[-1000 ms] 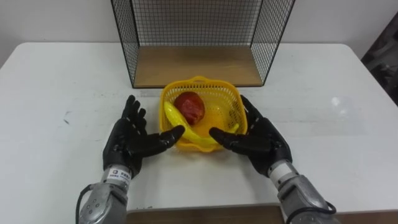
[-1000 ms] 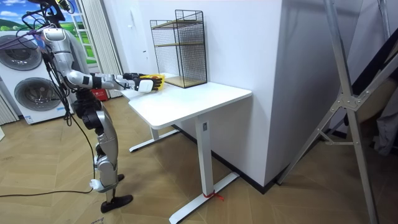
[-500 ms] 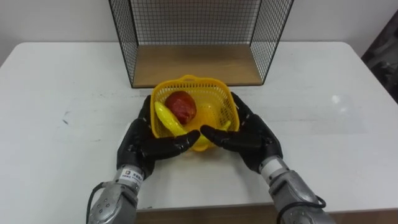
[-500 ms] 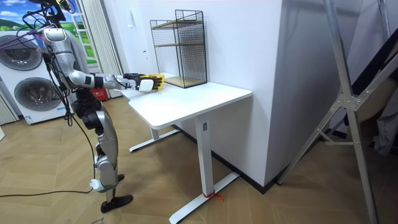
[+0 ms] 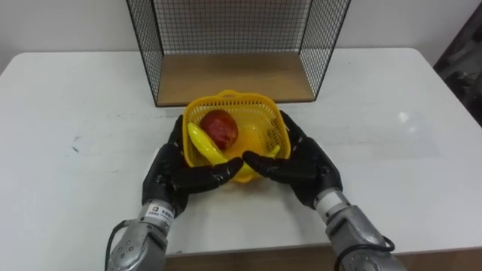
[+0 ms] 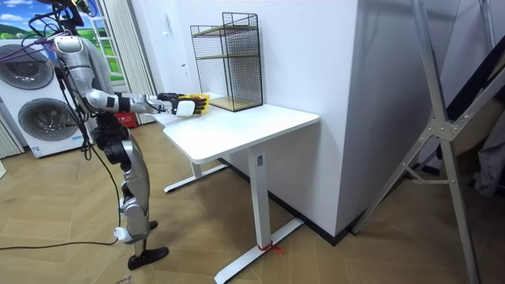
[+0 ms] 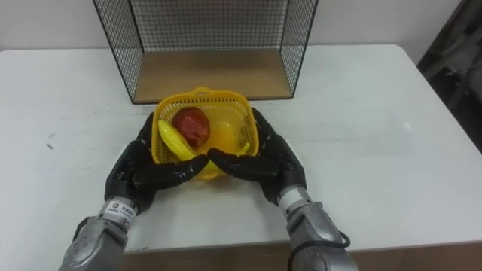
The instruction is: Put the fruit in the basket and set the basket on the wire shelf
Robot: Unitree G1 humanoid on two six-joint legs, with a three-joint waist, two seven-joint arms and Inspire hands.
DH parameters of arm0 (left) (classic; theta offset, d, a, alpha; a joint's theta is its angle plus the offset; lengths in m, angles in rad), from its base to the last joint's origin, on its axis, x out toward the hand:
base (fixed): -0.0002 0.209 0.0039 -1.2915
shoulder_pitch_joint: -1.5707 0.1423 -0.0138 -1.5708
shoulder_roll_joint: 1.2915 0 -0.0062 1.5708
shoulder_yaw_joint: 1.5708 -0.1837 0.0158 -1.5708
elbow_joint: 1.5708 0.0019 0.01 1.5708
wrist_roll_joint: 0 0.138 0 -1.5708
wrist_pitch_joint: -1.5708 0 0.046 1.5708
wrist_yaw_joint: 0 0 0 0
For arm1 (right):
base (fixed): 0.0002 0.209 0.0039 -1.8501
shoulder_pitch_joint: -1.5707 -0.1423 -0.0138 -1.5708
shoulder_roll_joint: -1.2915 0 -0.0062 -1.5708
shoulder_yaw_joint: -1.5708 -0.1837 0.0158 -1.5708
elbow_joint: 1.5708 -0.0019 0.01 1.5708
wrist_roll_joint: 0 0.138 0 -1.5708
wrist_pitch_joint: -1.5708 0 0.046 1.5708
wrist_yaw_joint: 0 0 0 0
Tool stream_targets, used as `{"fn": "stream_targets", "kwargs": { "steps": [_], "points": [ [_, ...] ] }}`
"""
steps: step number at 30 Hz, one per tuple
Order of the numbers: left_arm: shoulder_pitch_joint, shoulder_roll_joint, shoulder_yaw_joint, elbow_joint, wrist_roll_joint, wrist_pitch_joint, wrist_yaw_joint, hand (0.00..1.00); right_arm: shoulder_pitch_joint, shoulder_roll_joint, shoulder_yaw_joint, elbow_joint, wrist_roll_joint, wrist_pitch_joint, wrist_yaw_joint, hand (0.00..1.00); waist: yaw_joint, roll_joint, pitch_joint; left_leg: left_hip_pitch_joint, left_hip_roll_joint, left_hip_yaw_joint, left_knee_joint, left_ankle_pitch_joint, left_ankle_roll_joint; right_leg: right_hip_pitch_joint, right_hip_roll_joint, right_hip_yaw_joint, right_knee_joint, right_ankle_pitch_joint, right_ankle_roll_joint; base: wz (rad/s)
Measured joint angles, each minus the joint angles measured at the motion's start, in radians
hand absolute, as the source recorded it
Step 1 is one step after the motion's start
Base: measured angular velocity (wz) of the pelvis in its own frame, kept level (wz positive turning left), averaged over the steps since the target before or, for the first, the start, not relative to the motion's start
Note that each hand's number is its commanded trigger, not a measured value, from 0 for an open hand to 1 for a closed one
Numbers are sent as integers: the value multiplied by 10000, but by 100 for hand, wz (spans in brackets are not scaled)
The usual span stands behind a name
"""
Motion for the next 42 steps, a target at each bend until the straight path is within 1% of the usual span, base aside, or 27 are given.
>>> {"fn": "stream_targets", "kwargs": {
  "steps": [5,7,12,16,19,21,23,25,33,36,37,39,40,41,42],
  "points": [
    [-334,-12,-144,-5,-6,277,1,0,-225,-151,166,-153,-46,-1,-618,0,-4,22,-14,-37,2,141,5,0,0,-120,20,207,6,36,9,-10],
    [-451,-12,-165,-5,-23,285,1,0,-241,-208,194,-350,-48,-1,-783,0,-5,33,-18,-61,3,204,5,0,0,-196,25,283,7,53,11,-14],
    [-790,-9,-173,-31,0,284,1,0,-266,-218,283,-742,-201,-52,-1272,0,-64,55,-11,-92,6,224,4,0,0,-223,27,285,-12,68,11,-2],
    [-1051,-9,-171,-88,16,276,2,0,-320,-220,278,-915,-363,-325,-1406,0,-63,60,-16,-72,11,225,2,0,0,-207,30,284,-19,68,11,0],
    [-1051,-7,-160,-326,56,268,2,0,-326,-229,274,-1176,-381,-359,-1526,0,-68,61,-16,-73,12,224,0,0,0,-219,30,285,-23,68,12,0],
    [-1056,-6,-151,-532,56,248,2,0,-329,-227,273,-1335,-381,-460,-1599,0,-68,62,-16,-62,12,224,0,0,0,-211,31,285,-26,68,11,0],
    [-1067,-6,-152,-703,54,188,2,0,-336,-225,275,-1406,-380,-668,-1613,0,-66,62,-16,-31,13,220,-11,0,0,-197,33,289,-26,68,11,-2],
    [-1073,-6,-147,-731,54,185,2,0,-336,-222,274,-1420,-398,-736,-1613,0,-70,61,-16,-10,15,209,-26,0,0,-193,36,288,-28,68,12,-2],
    [-1072,-4,-147,-778,67,185,2,0,-336,-225,253,-1467,-396,-747,-1613,0,-115,51,-14,59,25,213,-102,0,0,-183,48,282,-28,68,12,-1],
    [-1069,8,-137,-778,38,185,2,0,-335,-229,276,-1501,-411,-748,-1611,0,48,43,-10,221,58,144,-102,0,0,-136,84,274,79,65,10,-14],
    [-1065,15,-106,-778,-26,183,2,0,-334,-225,283,-1501,-396,-747,-1572,0,101,34,-9,301,123,82,-50,-1,-1,-138,141,227,234,63,8,-15],
    [-1060,17,-42,-762,-55,172,2,0,-334,-217,265,-1502,-395,-748,-1493,0,72,-68,3,328,180,88,166,-3,-4,-46,161,121,372,62,6,-2],
    [-1052,22,-41,-750,-30,152,2,0,-334,-221,283,-1502,-363,-752,-1474,0,128,-125,31,313,218,94,426,-6,-9,-42,178,126,546,24,-54,-12],
    [-989,52,-41,-735,-35,142,2,0,-296,-249,322,-1500,-335,-753,-1468,0,263,-156,63,238,304,105,912,-27,-42,-65,199,66,782,-3,-99,-23],
    [-942,78,-35,-737,-35,137,2,0,-263,-245,340,-1500,-341,-753,-1457,0,319,-190,79,129,333,102,1287,-47,-72,-74,200,8,904,-24,-134,-33]
  ]
}}
